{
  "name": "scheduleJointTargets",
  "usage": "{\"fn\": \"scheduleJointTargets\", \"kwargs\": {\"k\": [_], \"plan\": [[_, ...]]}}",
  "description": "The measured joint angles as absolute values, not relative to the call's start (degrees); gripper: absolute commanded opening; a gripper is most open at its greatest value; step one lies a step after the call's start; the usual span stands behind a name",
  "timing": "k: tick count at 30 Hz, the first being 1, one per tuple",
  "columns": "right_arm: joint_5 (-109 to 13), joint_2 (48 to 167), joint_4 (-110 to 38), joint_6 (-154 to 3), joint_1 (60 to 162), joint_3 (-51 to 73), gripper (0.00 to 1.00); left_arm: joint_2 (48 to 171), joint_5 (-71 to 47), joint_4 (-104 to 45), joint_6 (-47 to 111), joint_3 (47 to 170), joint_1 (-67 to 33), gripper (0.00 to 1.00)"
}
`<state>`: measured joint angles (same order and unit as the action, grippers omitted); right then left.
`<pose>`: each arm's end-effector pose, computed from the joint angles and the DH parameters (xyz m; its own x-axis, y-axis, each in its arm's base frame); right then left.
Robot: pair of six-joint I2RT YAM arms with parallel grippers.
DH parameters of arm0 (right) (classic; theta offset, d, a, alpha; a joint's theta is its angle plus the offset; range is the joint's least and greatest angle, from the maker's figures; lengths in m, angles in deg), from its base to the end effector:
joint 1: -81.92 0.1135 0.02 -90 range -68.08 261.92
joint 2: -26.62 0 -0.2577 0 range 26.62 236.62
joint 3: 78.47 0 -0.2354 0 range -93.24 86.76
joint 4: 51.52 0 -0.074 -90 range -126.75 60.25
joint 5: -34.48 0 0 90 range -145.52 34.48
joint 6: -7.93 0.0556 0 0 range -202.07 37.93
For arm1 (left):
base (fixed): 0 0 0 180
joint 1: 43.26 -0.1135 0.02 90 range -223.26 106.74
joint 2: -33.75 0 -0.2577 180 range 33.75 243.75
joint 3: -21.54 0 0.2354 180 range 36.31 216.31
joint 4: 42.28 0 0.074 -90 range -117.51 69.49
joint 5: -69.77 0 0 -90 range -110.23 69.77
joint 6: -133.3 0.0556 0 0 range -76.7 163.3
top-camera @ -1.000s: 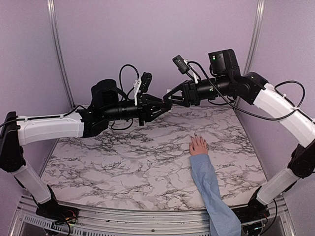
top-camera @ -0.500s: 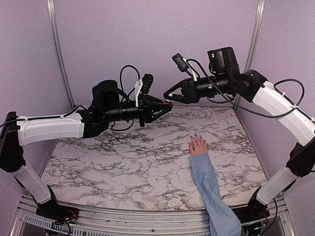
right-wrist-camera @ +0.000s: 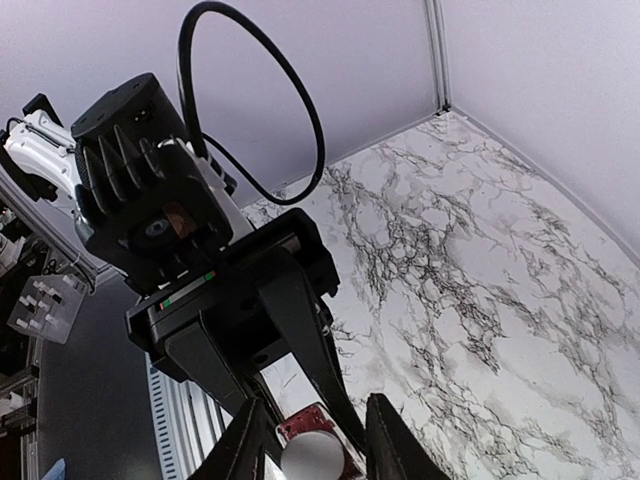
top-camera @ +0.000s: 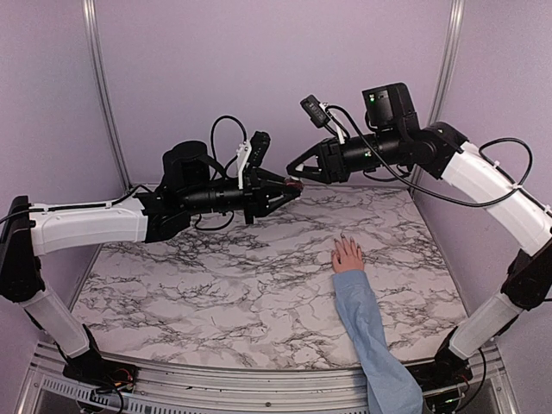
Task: Paint the nails
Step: Unscrew the nail polish bottle.
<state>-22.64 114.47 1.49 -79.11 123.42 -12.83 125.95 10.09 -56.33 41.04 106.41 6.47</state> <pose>0.2264 0.2406 0.4222 -0.3813 -0.2794 -0.8812 -0.9019 0.3219 0.2881 0.2271 -0.3115 0.3553 0.0368 -0.0961 -0.9947 0.9849 0.1718 0.0199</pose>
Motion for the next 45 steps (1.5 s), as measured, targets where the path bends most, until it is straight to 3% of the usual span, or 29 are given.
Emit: {"fn": "scheduleJointTargets", "kwargs": {"k": [4, 11, 19, 24, 45], "plan": [[-22.64, 114.47, 1.58, -79.37, 123.42, -12.83, 0.25, 125.95, 10.09, -56.31, 41.04, 106.41, 6.47, 0.0], [-22.68, 114.47, 1.99, -79.83, 123.42, -12.83, 0.24, 125.95, 10.09, -56.31, 41.02, 106.41, 6.45, 0.0], [-23.1, 114.47, 2.23, -80.62, 123.42, -12.83, 0.06, 125.97, 9.88, -55.96, 40.84, 106.41, 6.45, 0.0], [-23.1, 114.47, 2.34, -80.95, 123.46, -12.83, 0.0, 125.97, 9.7, -55.89, 40.67, 106.41, 6.45, 0.0], [-28.06, 112.68, 2.8, -86.67, 126.06, -12.75, 0.0, 125.97, 10.07, -57.27, 38.98, 106.43, 6.67, 0.0]]}}
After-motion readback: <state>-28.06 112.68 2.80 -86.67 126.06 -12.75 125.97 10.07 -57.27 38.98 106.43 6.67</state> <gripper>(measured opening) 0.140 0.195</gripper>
